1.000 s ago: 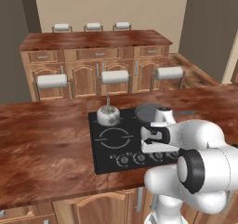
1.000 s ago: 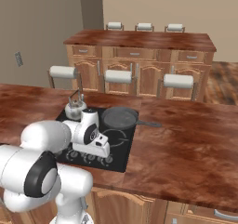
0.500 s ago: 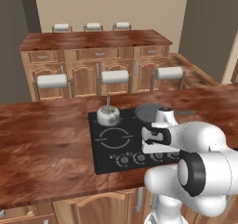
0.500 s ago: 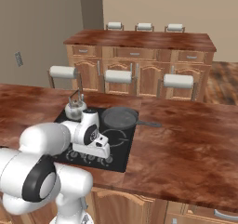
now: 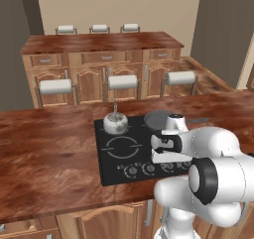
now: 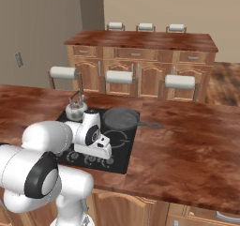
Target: Pick the pan from the cabinet and place it on the stove. Then turn on the stove burner for the pan.
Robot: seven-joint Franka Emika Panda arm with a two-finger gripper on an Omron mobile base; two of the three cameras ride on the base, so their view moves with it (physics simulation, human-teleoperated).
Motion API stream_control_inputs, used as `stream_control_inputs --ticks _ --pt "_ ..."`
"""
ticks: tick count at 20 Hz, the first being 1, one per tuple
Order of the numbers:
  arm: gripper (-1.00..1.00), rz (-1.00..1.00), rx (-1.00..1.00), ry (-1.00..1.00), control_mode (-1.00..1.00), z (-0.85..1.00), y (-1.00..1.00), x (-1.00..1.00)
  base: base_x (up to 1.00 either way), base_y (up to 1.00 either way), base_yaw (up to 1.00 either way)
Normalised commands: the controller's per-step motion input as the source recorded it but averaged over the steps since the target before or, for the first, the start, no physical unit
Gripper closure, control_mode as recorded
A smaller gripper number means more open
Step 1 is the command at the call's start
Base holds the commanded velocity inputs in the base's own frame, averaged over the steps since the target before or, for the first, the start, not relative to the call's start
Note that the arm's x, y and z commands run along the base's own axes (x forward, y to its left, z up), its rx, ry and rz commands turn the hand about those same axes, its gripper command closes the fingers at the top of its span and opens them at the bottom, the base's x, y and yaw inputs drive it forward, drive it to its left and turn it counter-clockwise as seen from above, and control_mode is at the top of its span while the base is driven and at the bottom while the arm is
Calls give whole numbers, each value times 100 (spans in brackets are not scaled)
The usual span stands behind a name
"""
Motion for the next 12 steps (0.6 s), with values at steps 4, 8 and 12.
stream_control_inputs --ticks 4,8,12 --pt "100 0 0 -3 -100 -12 5 -17 0 0 0" --pt "100 0 0 0 -100 -17 5 -31 0 0 0" --pt "100 2 0 0 -100 -17 1 -35 0 0 0"
